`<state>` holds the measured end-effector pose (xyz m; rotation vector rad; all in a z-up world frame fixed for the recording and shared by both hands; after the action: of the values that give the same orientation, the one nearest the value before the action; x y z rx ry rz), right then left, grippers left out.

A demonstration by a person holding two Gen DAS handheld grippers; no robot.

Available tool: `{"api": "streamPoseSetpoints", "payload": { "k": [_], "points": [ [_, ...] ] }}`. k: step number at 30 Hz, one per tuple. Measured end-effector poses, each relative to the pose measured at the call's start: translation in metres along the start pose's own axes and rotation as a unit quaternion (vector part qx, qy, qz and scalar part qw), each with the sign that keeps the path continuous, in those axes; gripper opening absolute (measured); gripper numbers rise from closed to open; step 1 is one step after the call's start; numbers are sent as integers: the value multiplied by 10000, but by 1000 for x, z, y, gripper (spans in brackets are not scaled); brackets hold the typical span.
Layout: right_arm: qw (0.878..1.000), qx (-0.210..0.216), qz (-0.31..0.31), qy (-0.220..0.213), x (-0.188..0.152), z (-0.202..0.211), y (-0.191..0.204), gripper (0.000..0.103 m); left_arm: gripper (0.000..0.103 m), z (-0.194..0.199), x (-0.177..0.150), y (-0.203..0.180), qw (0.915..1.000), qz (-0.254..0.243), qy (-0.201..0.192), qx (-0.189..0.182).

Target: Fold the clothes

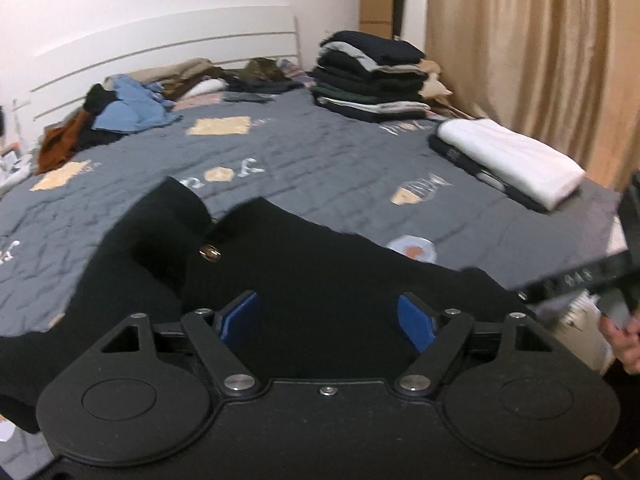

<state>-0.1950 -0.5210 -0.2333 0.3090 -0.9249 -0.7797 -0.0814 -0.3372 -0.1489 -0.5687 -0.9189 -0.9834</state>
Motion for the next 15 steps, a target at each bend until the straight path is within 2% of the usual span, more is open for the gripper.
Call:
{"api": "streamPoseSetpoints", "payload": {
  "k": [6, 10, 15],
  "points": [
    [9997, 75, -223, -26, 1, 3, -2, 60, 80, 13, -15, -22, 9982, 259, 145, -524],
    [9986, 188, -492, -10, 1, 5, -3, 60, 80, 25, -23, -33, 9977, 204, 113, -632],
    [9918, 452, -1198, 15, 3, 8, -8, 60, 80, 36, -27, -35, 9980, 113, 22, -624]
  ]
}}
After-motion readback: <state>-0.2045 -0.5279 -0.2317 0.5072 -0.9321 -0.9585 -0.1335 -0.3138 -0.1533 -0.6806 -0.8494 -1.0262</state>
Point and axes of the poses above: each gripper's, at about its wrist camera, not at the fingertips, and z roughly against the way its jaws point, y to its left, x to its top, the point moved 10 cm from there along -z, roughly the way its jaws point, and after that the axes turned 6 degrees about -y, right-handed, at the moved point
